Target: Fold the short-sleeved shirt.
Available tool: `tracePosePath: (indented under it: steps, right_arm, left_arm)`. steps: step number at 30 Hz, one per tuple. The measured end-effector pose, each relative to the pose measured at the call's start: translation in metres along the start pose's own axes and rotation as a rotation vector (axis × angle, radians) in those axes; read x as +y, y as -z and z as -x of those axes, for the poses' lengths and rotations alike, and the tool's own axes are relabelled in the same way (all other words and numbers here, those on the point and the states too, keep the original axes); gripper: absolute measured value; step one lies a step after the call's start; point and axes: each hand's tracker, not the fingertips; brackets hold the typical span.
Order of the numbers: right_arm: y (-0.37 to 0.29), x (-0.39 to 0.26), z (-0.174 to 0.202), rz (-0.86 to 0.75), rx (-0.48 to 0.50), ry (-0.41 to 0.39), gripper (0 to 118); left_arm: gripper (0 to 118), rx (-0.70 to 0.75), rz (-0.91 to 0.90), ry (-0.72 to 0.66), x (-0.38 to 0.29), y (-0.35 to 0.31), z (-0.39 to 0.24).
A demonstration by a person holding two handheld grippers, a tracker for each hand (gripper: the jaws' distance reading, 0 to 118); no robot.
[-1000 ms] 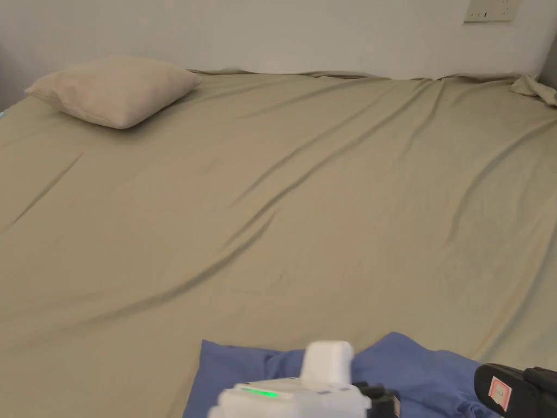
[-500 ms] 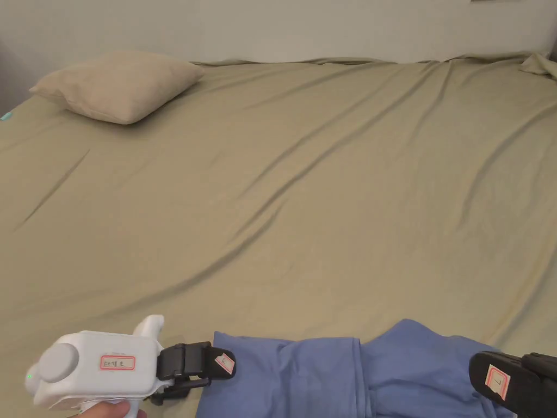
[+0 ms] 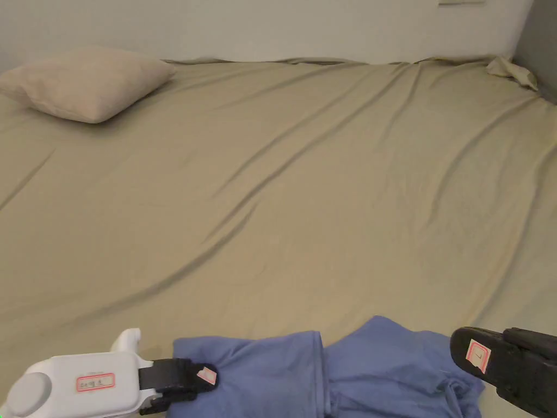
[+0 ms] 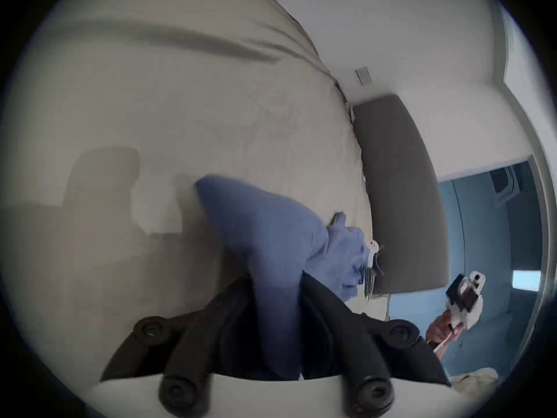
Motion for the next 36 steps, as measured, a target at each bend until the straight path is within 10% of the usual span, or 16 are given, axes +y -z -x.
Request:
tracePosePath:
  steps: [13,23,28,30,34,36]
  right_arm:
    - [0.01,-0.004,-0.007,0.087,-0.205,-0.04,5]
    - [0.01,-0.008,-0.02,0.082,-0.195,0.014,5]
    - [0.0,-0.01,-0.031,0.07,-0.207,0.032,5]
    - [-0.003,-0.011,-0.034,0.069,-0.215,0.04,5]
    - [-0.003,-0.015,-0.037,0.078,-0.194,0.046,5]
    - [-0.002,-0.017,-0.037,0.079,-0.182,0.044,5]
  left_arm:
    - [8,0.467,-0.132,-0.028,0.016,-0.096,-0.093]
    - [8,0.193,0.08,0.02,-0.054,0.084,-0.216]
    - [10,0.38,0.11,0.154,-0.068,0.173,-0.2]
    - [22,0.35,0.103,0.159,-0.07,0.184,-0.186]
    - [106,0.164,0.118,0.216,-0.073,0.173,-0.193]
    - [112,0.085,0.156,0.152,-0.07,0.146,-0.202]
